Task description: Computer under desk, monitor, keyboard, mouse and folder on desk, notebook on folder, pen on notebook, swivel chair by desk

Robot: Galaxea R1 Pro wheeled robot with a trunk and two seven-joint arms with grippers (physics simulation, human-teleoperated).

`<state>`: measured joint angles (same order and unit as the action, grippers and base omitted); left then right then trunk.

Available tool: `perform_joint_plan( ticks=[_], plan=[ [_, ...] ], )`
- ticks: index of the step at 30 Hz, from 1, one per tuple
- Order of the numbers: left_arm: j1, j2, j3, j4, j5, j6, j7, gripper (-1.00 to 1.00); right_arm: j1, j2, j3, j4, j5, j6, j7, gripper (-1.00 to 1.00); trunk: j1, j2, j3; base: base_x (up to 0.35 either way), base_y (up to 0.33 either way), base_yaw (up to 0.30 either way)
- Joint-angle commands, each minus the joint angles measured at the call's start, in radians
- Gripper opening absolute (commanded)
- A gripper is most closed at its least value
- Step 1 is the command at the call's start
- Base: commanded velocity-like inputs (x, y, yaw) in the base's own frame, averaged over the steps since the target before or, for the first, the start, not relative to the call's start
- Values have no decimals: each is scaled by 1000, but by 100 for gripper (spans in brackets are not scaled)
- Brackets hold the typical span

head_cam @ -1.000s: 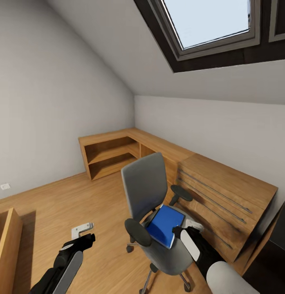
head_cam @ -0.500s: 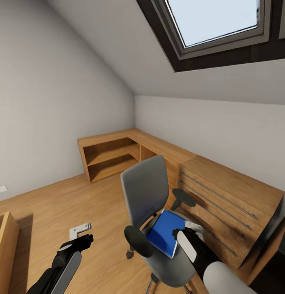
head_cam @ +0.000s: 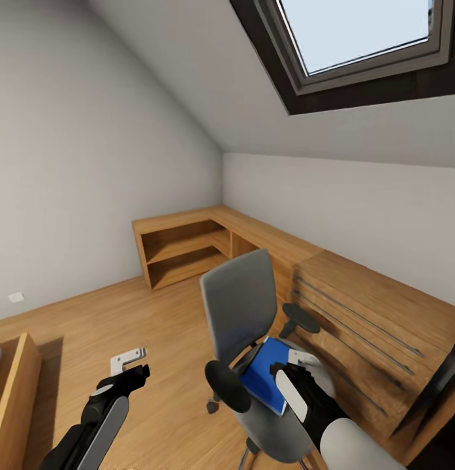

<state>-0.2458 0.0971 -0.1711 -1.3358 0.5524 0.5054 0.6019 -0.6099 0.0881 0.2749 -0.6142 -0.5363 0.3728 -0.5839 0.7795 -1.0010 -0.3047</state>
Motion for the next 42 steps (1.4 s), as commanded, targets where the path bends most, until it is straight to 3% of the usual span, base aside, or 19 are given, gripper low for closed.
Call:
perform_joint_plan(
  ticks=[1,20,25,42],
  plan=[
    [-1,1,-3,-1,9,1,10,100,-1,-1,4,-3,-7,4,-8,100,0,-1,-1,0,0,155],
    [-1,1,-2,0,10,2,12,100,-1,-10,0,-3,-1,0,1,100,69,-127,-58,0,0,25],
    [-1,1,-2,0,11,2,12,100,-1,-17,0,4,-1,-47,20,100,88,-162,-73,0,0,0],
    [-1,1,-4,2,11,2,12,100,-1,-24,-2,8,-3,-55,22,100,153,-281,-127,0,0,0]
  ],
)
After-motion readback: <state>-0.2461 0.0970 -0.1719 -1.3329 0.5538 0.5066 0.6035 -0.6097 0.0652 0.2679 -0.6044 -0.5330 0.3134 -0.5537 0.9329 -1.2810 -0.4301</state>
